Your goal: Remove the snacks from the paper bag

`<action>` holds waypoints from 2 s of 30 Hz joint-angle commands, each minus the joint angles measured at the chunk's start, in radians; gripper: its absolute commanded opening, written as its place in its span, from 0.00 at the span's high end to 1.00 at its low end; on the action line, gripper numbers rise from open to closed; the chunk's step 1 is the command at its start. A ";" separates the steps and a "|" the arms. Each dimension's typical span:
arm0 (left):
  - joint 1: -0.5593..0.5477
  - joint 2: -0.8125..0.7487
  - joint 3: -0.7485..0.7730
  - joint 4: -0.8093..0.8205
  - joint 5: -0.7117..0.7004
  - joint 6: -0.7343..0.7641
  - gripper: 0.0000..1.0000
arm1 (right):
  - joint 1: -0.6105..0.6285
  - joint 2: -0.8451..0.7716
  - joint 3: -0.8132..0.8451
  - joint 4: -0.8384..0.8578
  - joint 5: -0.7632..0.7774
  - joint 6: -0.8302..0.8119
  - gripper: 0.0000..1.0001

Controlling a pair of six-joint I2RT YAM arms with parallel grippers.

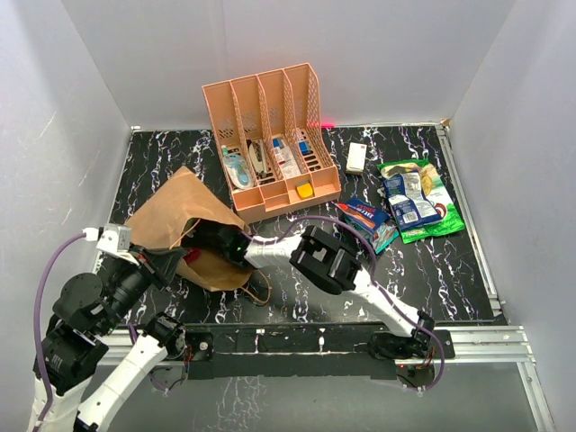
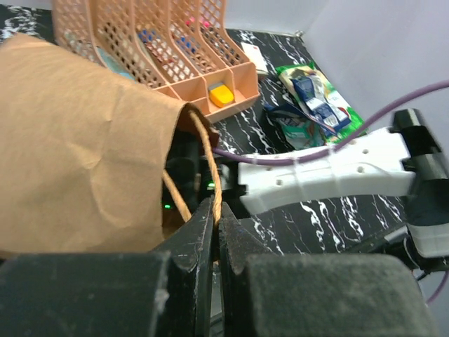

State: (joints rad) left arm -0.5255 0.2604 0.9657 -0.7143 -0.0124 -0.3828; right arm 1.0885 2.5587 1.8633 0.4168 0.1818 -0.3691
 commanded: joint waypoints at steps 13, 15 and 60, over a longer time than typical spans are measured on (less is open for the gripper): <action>-0.003 -0.056 -0.009 -0.058 -0.165 -0.085 1.00 | 0.107 -0.455 -0.504 0.258 0.281 0.027 0.92; -0.003 -0.058 -0.010 -0.063 -0.175 -0.091 1.00 | 0.112 -0.491 -0.553 0.264 0.282 0.052 0.92; -0.003 -0.038 -0.011 -0.017 -0.123 -0.079 1.00 | 0.156 -0.665 -0.749 -0.021 -0.356 -0.534 0.18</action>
State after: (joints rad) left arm -0.5259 0.2047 0.9344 -0.7601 -0.1642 -0.4866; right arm 1.2369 1.8191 1.0218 0.3874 -0.1890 -0.8227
